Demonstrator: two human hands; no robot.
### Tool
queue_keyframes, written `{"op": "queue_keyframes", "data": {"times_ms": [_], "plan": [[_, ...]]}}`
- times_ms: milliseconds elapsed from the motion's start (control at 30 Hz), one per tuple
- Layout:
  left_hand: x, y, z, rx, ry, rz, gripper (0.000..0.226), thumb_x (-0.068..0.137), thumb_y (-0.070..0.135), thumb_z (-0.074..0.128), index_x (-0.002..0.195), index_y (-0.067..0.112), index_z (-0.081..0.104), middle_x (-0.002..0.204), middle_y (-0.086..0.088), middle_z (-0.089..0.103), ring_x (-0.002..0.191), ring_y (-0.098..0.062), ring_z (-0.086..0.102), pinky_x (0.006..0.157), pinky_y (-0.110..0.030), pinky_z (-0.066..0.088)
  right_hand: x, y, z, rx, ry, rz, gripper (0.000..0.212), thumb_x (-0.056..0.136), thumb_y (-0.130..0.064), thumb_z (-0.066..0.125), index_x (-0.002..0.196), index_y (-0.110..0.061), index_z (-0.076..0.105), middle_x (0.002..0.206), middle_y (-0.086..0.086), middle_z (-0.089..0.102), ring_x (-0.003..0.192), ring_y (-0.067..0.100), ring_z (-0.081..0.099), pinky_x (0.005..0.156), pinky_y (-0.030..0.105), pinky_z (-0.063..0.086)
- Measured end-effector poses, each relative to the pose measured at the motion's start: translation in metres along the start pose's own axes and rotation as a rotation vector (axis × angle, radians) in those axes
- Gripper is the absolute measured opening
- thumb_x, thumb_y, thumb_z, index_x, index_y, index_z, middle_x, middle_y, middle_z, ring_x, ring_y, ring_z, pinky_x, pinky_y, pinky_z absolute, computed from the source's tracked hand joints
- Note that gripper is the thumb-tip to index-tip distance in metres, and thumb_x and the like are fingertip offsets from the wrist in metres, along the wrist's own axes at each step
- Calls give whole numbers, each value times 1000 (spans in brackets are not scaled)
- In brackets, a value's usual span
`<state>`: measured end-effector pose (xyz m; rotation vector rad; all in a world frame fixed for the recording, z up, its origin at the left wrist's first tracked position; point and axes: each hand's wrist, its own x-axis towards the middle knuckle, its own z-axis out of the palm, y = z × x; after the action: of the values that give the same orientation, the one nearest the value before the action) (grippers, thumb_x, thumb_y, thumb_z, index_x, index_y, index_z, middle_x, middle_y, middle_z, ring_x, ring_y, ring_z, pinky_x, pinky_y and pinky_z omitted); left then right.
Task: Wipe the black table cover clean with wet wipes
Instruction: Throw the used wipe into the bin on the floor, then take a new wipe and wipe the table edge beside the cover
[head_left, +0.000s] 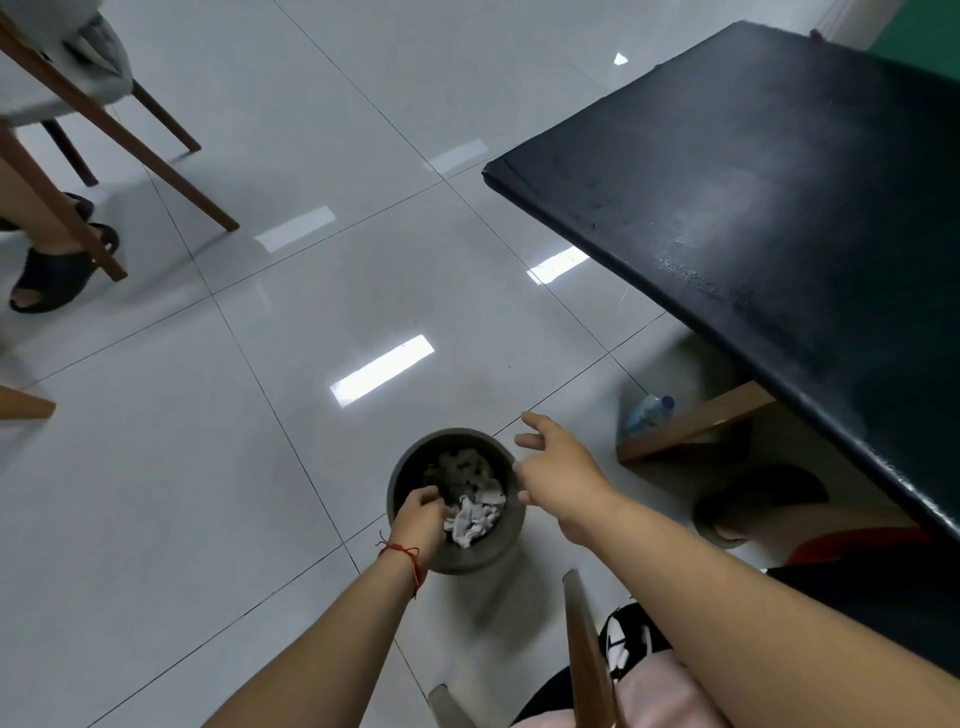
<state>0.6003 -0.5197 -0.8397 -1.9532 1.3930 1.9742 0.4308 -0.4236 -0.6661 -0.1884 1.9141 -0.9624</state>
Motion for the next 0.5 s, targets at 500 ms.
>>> {"op": "queue_keyframes", "data": {"times_ms": [500], "plan": [[-92, 125, 67, -82, -263, 288, 36, 96, 10, 66, 131, 18, 64, 125, -6, 69, 117, -23, 67, 102, -44, 56, -34, -25, -100, 271, 180, -96, 74, 95, 11, 55, 156, -31, 46, 127, -11, 62, 112, 23, 69, 86, 39, 62]]}}
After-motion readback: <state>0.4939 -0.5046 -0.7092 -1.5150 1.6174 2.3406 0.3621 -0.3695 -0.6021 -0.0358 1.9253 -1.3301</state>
